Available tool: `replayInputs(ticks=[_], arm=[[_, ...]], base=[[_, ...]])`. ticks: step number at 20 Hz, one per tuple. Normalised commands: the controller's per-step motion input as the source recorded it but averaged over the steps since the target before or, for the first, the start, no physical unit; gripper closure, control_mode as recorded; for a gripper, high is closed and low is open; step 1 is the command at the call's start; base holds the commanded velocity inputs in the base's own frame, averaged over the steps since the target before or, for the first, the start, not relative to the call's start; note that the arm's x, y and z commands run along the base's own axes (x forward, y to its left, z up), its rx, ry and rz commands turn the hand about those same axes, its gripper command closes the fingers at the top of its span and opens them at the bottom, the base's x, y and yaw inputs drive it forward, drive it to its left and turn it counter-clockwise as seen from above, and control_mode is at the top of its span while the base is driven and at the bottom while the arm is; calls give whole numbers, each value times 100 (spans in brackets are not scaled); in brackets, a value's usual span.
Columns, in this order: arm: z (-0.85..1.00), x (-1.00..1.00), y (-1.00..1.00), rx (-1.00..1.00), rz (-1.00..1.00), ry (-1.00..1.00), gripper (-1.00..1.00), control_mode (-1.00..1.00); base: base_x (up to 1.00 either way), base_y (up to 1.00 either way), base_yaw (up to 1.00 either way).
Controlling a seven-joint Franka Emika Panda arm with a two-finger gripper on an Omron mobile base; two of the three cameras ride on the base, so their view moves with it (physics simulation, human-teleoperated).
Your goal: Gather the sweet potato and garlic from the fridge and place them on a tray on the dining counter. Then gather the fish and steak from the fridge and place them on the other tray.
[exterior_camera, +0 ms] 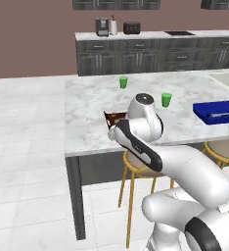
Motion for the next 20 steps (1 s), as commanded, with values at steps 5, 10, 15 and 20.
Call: replayInputs(ticks=[5,10,15,20], arm=[[0,0,0,0,0,0,-100,100],[0,0,0,0,0,0,-100,100],[0,0,0,0,0,0,-100,100],[0,0,0,0,0,0,-100,100]], base=[[-48,93,16],[-21,70,25],[-16,61,31],[-29,94,34]])
